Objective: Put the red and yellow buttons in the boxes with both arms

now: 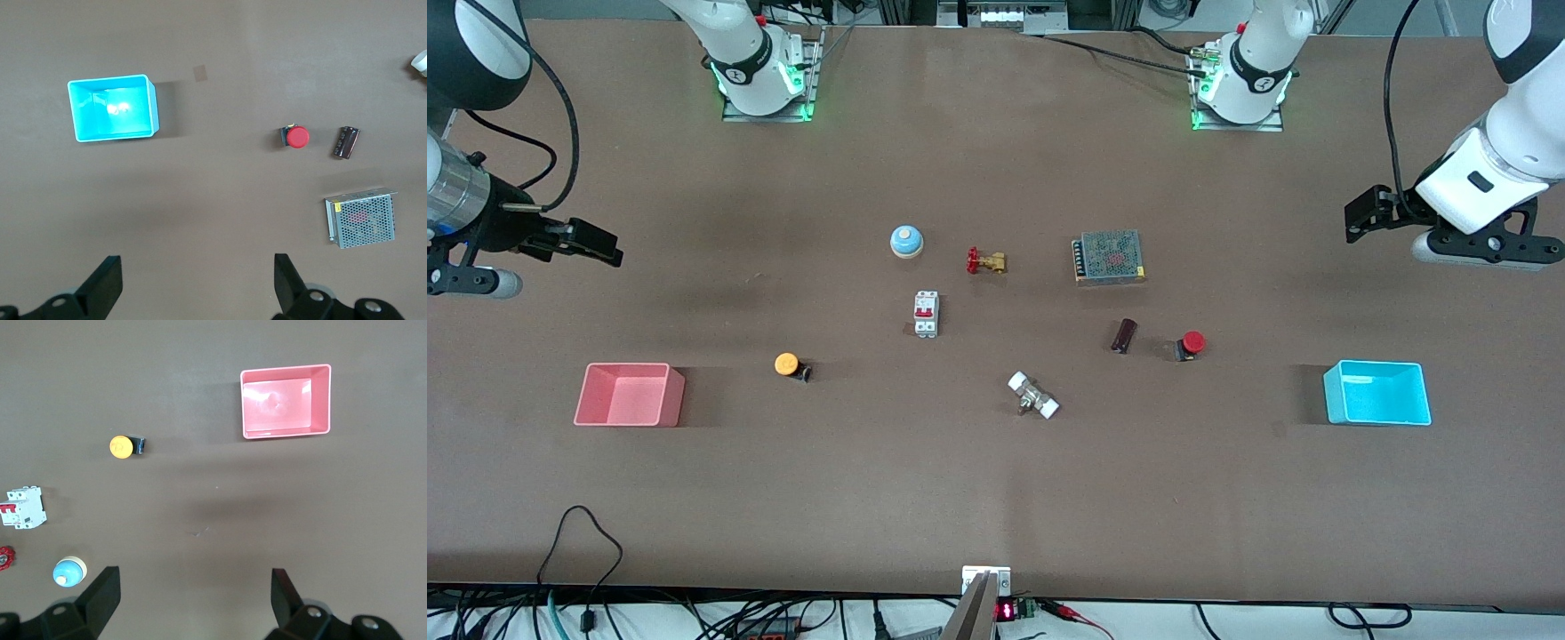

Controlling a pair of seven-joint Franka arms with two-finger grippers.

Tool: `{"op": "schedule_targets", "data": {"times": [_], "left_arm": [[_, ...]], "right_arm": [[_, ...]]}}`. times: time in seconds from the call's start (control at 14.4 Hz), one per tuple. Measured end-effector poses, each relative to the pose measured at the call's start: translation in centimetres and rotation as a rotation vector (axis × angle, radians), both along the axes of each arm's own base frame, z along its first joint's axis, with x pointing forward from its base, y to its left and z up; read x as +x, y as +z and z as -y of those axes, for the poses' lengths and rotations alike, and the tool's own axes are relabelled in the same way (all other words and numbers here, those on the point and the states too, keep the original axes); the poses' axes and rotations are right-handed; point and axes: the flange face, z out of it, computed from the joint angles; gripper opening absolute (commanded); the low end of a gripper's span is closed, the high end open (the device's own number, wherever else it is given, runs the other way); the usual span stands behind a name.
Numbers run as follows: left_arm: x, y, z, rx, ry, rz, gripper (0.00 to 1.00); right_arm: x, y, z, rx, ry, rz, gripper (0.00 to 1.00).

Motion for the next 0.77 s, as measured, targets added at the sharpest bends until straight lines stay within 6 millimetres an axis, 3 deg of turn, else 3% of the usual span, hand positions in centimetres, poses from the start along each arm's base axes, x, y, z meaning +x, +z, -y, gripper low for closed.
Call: {"op": "schedule_targets", "data": {"times": [0.56,0.77], "left_arm": [[0.0,0.0,0.0,0.0,-0.001,-0.002,1.0],[0.0,0.0,0.0,0.0,-0.001,-0.001,1.0]], "right_arm": [[0.0,-0.1,-0.2,0.001,0.002,-0.003,1.0],[0.2,-2.0,-1.1,0.003,0.038,-0.039,1.0]]}}
